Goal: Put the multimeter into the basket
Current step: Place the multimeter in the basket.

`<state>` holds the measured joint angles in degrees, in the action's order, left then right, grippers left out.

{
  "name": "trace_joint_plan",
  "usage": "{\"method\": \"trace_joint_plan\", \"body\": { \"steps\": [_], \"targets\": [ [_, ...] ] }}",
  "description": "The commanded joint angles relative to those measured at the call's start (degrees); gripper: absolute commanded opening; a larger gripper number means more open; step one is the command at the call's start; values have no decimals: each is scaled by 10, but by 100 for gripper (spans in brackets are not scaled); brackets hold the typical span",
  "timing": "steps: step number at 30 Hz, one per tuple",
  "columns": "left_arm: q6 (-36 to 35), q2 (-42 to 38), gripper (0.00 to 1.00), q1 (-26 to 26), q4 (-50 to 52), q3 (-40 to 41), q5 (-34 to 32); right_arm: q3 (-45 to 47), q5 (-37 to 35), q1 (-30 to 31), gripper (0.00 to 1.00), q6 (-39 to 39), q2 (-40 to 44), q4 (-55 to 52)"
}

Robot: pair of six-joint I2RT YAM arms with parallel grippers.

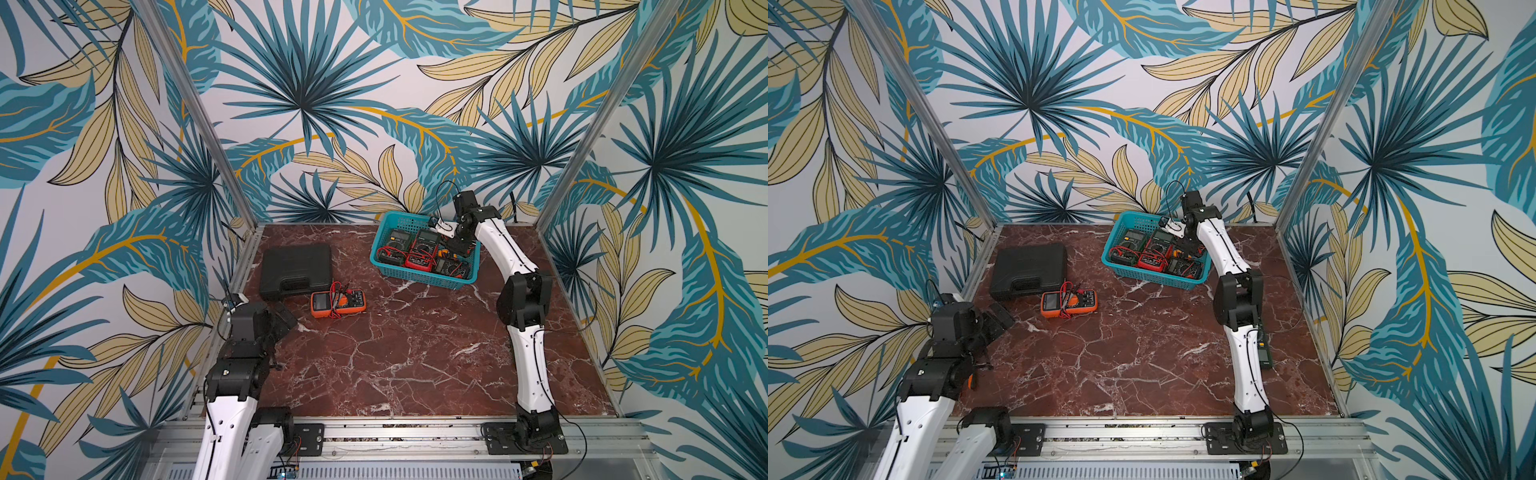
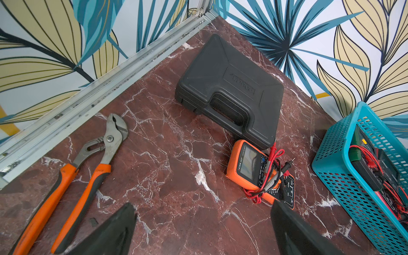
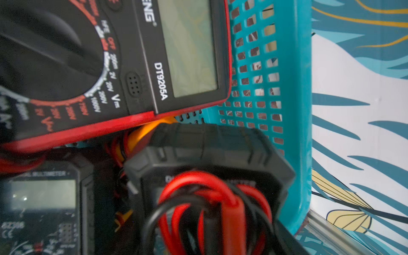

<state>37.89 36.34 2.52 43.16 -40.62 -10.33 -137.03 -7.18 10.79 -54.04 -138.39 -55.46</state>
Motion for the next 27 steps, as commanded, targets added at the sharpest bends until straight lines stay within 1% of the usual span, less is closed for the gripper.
{"method": "trace_joint_plan", "body": {
  "steps": [1,9,16,20,22,23,25,26,27],
  "targets": [
    [-5,-4,100,4,8,-11,-11,6,2,-2,20,-5,-19,17],
    [-5,-2,100,4,8,-10,-17,19,-4,-2,21,-5,-39,24],
    [-6,2,100,3,3,-11,-17,54,-4,-6,21,-5,-37,23],
    [-5,5,100,4,1,-10,-13,62,-1,-7,25,-3,-34,23],
    [-4,5,100,4,0,-9,-12,63,0,-8,35,-2,-33,23],
    [-4,5,100,3,-1,-7,-11,62,1,-8,45,-1,-32,23],
    [-3,5,100,4,-1,-7,-11,59,1,-7,73,2,-30,24],
    [-3,5,100,4,-3,-7,-10,57,1,-7,78,3,-28,24],
    [-3,5,100,4,-3,-7,-9,54,1,-7,81,6,-27,24]
  ]
}}
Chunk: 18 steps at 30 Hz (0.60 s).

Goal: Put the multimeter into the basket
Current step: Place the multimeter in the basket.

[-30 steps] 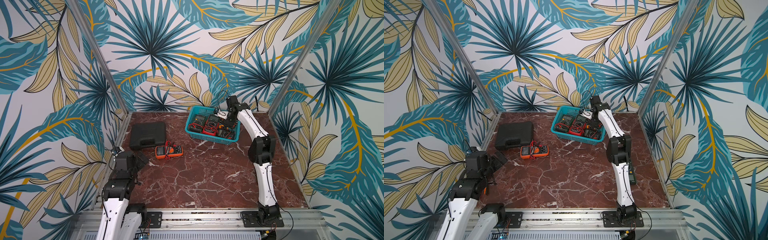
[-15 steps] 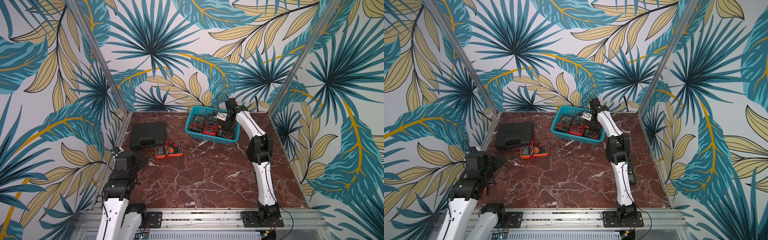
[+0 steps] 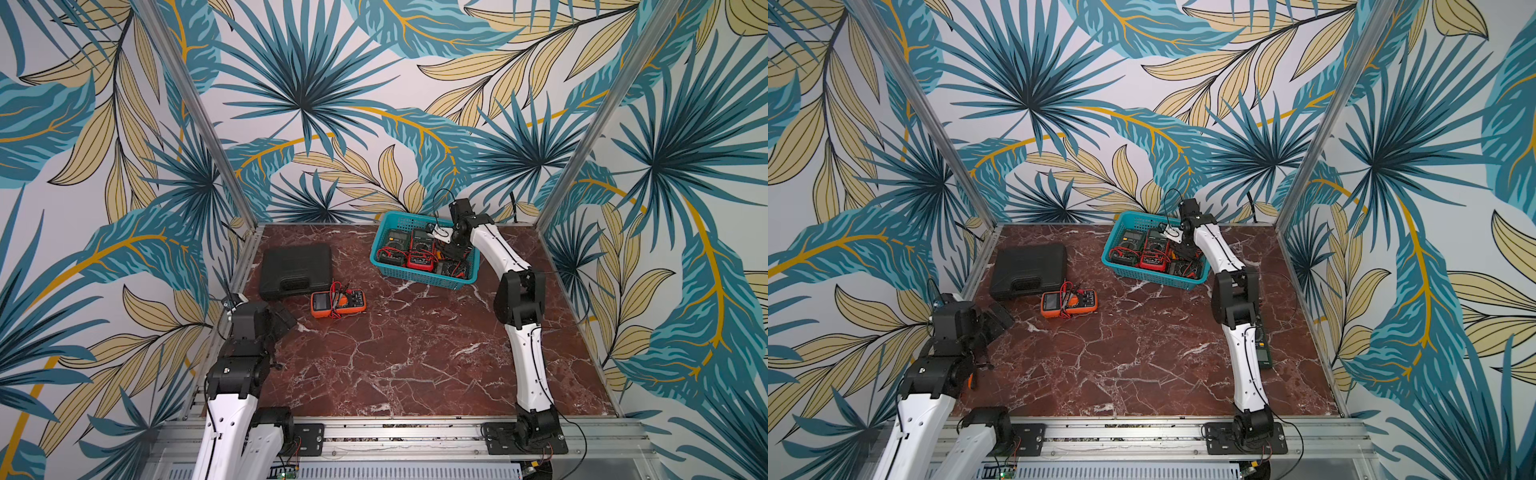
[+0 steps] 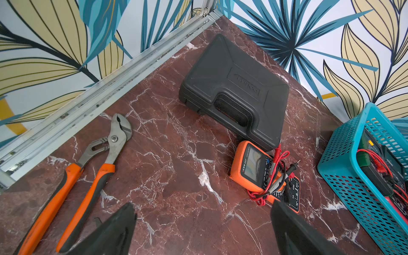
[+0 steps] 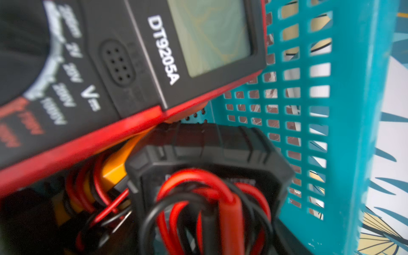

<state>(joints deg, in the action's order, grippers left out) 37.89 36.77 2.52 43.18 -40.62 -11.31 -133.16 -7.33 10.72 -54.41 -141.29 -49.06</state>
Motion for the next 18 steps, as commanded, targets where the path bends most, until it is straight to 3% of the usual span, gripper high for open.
{"method": "trace_joint_plan", "body": {
  "steps": [1,8,18],
  "targets": [
    [-3,1,100,4,-4,-6,1,12,3,-6,83,13,5,-39],
    [-3,1,100,4,-9,-5,11,0,18,-5,90,33,37,-40],
    [-9,14,100,4,-28,-8,57,48,59,8,91,69,141,-61]
  ]
}}
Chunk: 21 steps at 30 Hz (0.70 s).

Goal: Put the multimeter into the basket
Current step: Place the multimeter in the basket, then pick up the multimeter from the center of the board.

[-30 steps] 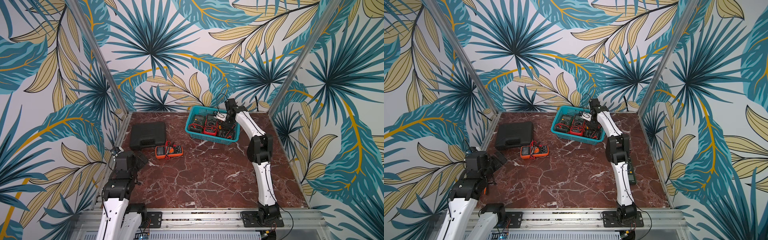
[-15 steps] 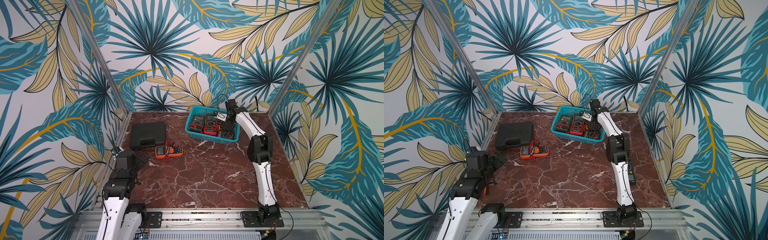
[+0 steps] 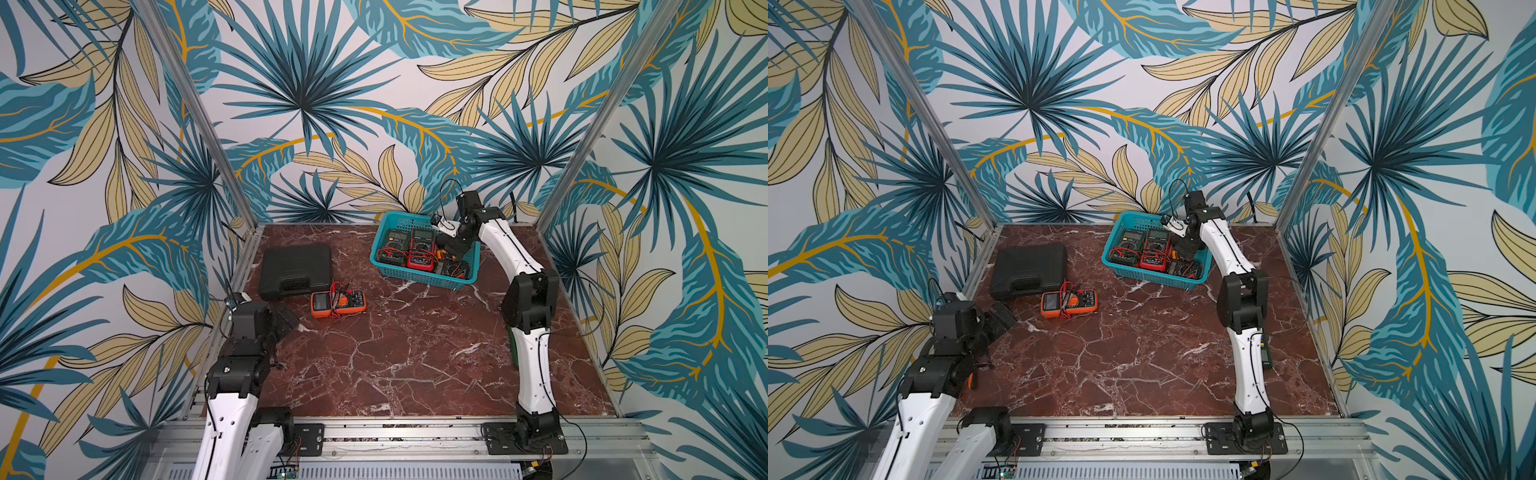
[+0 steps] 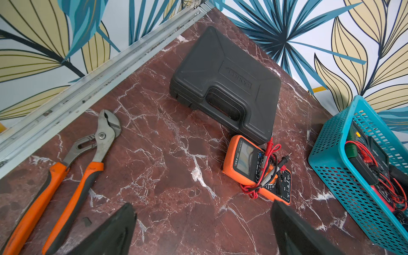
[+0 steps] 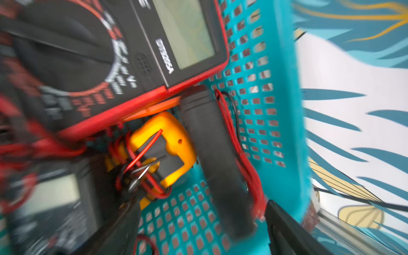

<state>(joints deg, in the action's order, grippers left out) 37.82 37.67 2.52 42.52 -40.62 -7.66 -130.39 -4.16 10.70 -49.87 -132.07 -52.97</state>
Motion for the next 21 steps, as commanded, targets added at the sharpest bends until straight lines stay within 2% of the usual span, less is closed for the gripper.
{"method": "trace_joint_plan", "body": {
  "steps": [1,8,12,14,16,21],
  "targets": [
    [-8,9,100,4,-25,-8,28,29,32,11,91,31,61,-22],
    [-9,33,100,4,-57,5,85,79,63,25,91,88,116,-20],
    [-1,38,100,3,-83,20,108,54,27,25,84,161,93,-12],
    [6,45,100,4,-101,31,114,43,12,26,75,199,80,-12],
    [12,57,100,4,-124,42,122,45,17,26,69,241,78,-13],
    [13,120,100,4,-186,50,154,71,43,38,67,363,108,-6]
  ]
}}
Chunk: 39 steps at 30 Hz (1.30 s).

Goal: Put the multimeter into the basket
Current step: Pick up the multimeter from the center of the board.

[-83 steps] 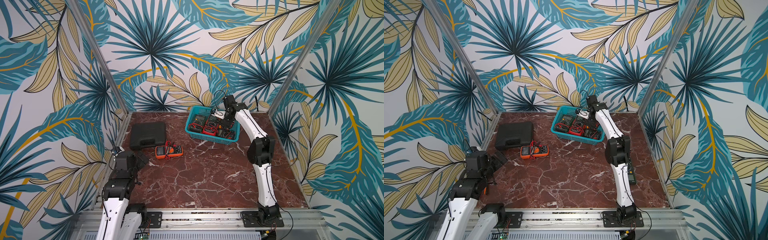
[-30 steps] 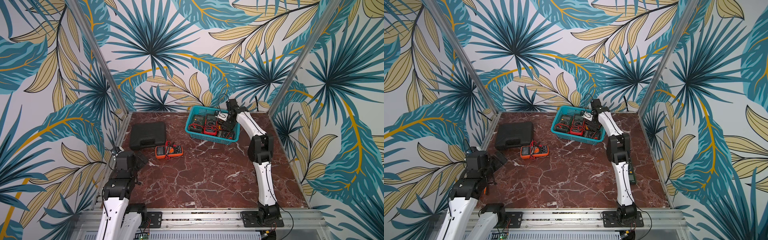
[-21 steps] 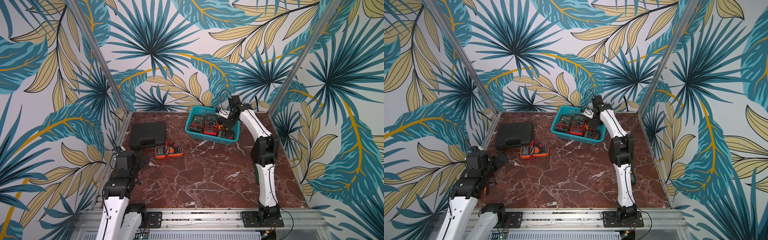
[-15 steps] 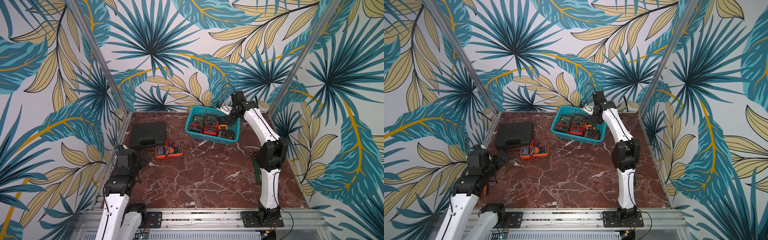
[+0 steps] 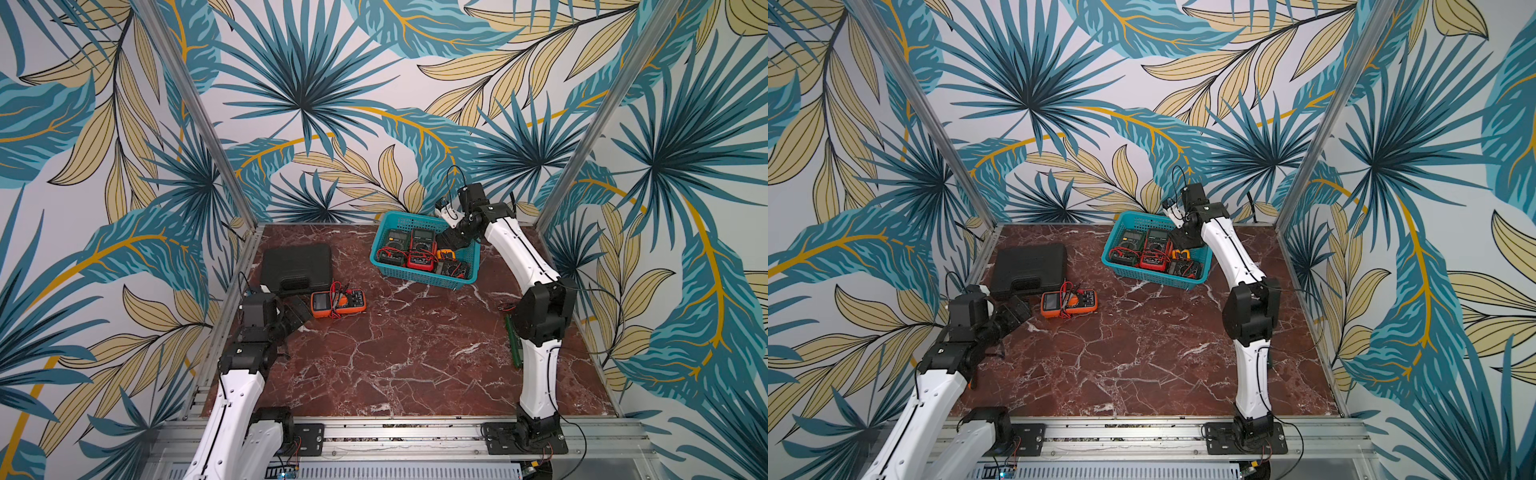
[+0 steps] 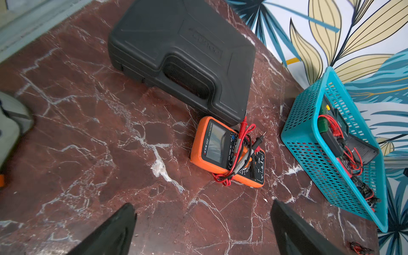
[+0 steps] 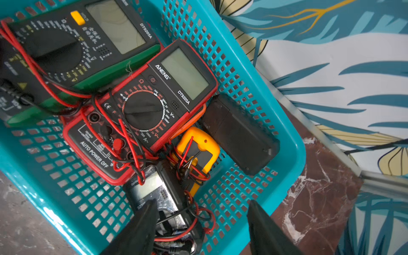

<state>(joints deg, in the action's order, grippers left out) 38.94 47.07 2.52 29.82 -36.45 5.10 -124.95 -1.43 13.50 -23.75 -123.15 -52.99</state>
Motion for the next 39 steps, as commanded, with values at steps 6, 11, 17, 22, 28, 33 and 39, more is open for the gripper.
{"method": "trace_joint_plan", "body": {
  "steps": [6,11,17,22,28,33,39],
  "targets": [
    [-22,151,100,5,-167,-3,74,157,39,34,72,200,121,86],
    [-56,279,100,7,-214,-48,138,244,37,49,82,241,192,125],
    [-87,385,100,8,-258,-93,207,312,26,56,90,276,257,135],
    [-90,397,100,-2,-279,-89,256,356,23,61,98,299,299,145],
    [-96,391,100,-54,-271,-69,256,396,35,75,98,314,335,160],
    [-80,387,100,-111,-293,-54,273,421,30,95,98,325,355,153],
    [-56,350,100,-190,-303,-23,275,465,-16,129,97,351,379,130]
  ]
}}
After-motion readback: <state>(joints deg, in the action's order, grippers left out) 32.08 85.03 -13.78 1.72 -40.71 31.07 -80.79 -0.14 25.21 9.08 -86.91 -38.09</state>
